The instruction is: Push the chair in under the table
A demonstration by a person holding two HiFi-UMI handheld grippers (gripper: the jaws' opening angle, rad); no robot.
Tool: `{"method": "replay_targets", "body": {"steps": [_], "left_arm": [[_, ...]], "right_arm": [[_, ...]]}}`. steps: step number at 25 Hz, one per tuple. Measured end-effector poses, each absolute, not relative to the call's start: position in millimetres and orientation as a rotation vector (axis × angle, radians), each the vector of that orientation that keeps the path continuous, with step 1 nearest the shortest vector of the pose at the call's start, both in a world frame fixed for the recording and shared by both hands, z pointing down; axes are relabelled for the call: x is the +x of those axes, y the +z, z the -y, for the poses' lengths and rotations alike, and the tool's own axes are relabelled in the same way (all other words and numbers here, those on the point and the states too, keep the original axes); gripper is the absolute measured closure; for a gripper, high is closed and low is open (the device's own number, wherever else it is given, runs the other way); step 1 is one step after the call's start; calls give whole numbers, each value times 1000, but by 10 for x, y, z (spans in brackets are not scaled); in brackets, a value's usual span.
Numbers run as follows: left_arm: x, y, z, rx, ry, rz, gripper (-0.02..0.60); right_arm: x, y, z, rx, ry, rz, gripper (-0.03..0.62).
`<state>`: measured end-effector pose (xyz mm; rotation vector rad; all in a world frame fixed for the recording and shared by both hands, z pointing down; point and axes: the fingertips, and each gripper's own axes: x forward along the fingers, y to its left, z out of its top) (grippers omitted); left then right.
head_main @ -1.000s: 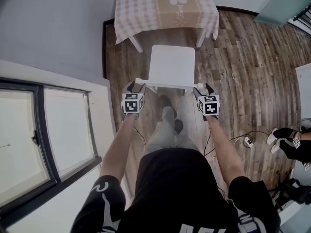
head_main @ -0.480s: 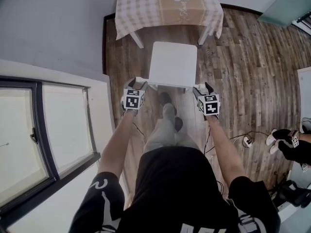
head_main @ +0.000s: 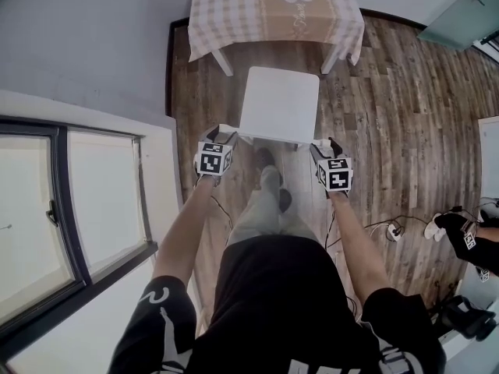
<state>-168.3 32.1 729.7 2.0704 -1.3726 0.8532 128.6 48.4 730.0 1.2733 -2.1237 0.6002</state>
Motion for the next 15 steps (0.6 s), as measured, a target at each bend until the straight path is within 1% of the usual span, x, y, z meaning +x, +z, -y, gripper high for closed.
{"method": "replay_targets", "body": {"steps": [15], "left_arm": [[-1694,7305,-315,2037,873,1333,339]], "right_arm": [[1273,7301,-474,1284,596,2103,316]]}}
